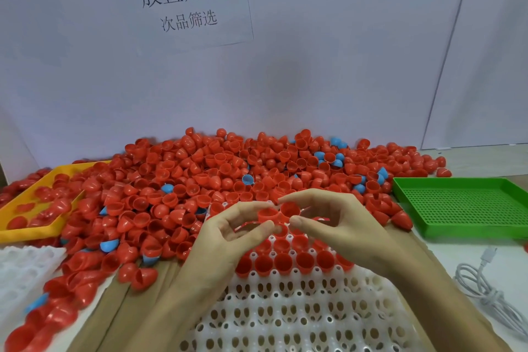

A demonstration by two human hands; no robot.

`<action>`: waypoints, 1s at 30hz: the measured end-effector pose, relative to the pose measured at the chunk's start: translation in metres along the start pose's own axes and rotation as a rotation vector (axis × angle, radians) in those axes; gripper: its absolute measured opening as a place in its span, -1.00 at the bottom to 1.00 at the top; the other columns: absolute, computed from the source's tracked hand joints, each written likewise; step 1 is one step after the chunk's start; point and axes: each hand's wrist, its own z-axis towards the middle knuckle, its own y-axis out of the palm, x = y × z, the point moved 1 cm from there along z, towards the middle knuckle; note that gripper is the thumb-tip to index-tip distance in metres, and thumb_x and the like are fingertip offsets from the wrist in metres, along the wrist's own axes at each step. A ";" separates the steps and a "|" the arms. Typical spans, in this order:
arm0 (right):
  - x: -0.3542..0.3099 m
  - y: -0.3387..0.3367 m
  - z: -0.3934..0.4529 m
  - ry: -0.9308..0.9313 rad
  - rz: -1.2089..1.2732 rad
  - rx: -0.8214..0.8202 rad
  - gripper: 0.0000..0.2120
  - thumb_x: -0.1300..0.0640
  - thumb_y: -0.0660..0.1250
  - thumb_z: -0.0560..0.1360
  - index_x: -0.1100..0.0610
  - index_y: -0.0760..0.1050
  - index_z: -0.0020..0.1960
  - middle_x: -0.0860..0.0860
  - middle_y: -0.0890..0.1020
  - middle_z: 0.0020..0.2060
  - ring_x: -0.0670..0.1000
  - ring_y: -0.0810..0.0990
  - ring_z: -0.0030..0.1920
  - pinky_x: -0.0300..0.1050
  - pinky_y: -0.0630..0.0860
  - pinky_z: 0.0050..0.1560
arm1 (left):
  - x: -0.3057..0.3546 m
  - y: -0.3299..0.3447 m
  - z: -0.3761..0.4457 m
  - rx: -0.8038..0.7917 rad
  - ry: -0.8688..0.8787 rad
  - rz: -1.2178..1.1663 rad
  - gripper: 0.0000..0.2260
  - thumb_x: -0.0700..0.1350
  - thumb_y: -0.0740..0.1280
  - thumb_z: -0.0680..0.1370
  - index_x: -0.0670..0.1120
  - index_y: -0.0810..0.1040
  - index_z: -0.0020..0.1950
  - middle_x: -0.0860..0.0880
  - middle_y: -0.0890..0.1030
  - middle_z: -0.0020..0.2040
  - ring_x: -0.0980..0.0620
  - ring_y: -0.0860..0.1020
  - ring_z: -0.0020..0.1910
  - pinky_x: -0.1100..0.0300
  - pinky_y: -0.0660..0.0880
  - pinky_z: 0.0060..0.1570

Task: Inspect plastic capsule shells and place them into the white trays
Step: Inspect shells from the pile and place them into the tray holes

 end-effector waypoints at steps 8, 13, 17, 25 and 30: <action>0.000 0.001 0.000 -0.011 0.063 0.004 -0.66 -0.01 0.61 0.48 -0.05 0.63 0.22 -0.09 0.66 0.10 -0.07 0.67 -0.05 0.15 0.67 -0.03 | -0.003 0.000 -0.001 0.004 0.135 0.108 -0.64 -0.06 0.52 0.57 0.08 0.63 0.37 -0.02 0.68 0.30 -0.04 0.64 0.31 0.32 0.51 0.27; 0.000 0.001 -0.001 0.007 0.070 -0.011 -0.65 -0.02 0.61 0.48 -0.03 0.61 0.21 -0.04 0.67 0.10 0.02 0.70 0.00 0.09 0.71 0.02 | 0.000 0.003 -0.003 0.054 0.145 0.115 -0.59 0.02 0.57 0.51 0.09 0.63 0.34 -0.06 0.69 0.25 -0.09 0.68 0.24 0.15 0.58 0.28; -0.002 0.003 -0.001 0.062 0.134 -0.041 -0.66 0.00 0.58 0.51 -0.04 0.60 0.23 0.01 0.71 0.04 0.06 0.74 -0.06 -0.07 0.68 -0.02 | 0.001 0.008 -0.005 0.123 0.115 0.114 -0.78 0.05 0.51 0.57 0.04 0.69 0.19 -0.13 0.75 0.02 -0.10 0.74 0.00 0.16 0.65 0.10; -0.011 0.000 -0.004 0.102 0.279 -0.126 -0.88 0.09 0.39 0.66 0.12 0.65 0.11 0.03 0.70 -0.15 -0.02 0.65 -0.18 -0.20 0.60 -0.13 | -0.004 0.010 -0.005 0.039 0.005 0.118 -0.74 0.06 0.34 0.66 -0.08 0.72 0.14 -0.15 0.76 -0.01 -0.15 0.74 0.00 0.12 0.66 0.06; -0.012 -0.002 -0.006 0.099 0.202 -0.153 -0.78 0.03 0.32 0.70 0.11 0.69 0.10 0.10 0.71 0.03 0.02 0.66 -0.15 -0.15 0.62 -0.04 | -0.007 0.010 -0.004 0.075 0.046 0.137 -0.78 0.00 0.40 0.63 -0.09 0.71 0.16 -0.13 0.76 -0.01 -0.14 0.75 -0.05 0.14 0.67 0.00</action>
